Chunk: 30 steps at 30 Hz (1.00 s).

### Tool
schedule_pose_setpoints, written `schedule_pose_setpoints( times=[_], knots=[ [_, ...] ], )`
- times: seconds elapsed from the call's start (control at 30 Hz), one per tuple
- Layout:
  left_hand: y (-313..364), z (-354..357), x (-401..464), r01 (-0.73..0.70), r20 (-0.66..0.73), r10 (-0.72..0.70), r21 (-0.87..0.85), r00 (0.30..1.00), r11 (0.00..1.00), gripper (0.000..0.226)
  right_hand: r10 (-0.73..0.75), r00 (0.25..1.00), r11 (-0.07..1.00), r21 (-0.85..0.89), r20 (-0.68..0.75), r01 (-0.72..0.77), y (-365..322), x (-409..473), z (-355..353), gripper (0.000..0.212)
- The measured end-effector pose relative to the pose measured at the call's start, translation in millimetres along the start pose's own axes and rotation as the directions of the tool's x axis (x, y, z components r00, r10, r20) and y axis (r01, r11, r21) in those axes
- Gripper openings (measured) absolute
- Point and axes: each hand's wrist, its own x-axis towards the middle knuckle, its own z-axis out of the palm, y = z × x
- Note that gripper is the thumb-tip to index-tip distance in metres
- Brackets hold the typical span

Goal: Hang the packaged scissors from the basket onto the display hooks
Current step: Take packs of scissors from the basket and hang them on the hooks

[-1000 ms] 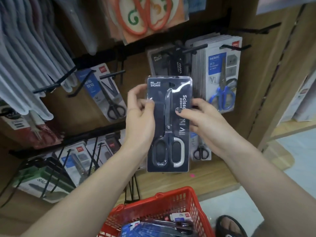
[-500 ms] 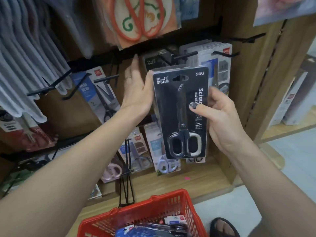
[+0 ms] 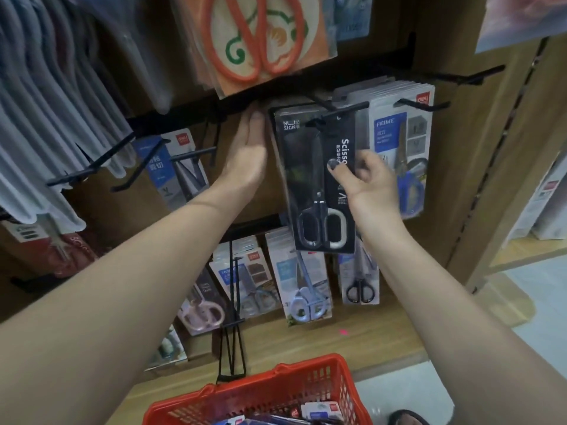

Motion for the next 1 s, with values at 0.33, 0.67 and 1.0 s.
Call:
schedule_pose_setpoints(
  times=[0.33,0.67,1.0],
  knots=[
    [-0.9,6.4,14.3,-0.031,0.048,0.031,-0.006,0.998,1.0,0.057,0.038,0.999,0.98,-0.196,-0.035,-0.044,15.8,39.7,40.4,0.042],
    [-6.4,6.3,12.6,-0.1,0.067,0.096,0.072,0.993,0.992,0.072,0.041,0.998,0.971,-0.235,-0.052,-0.052,17.3,50.2,49.8,0.039],
    [-27.8,-27.5,-63.7,-0.087,0.172,0.044,0.253,0.984,0.963,0.091,0.034,0.999,0.72,-0.694,-0.014,-0.034,25.1,-14.2,39.8,0.063]
  ],
)
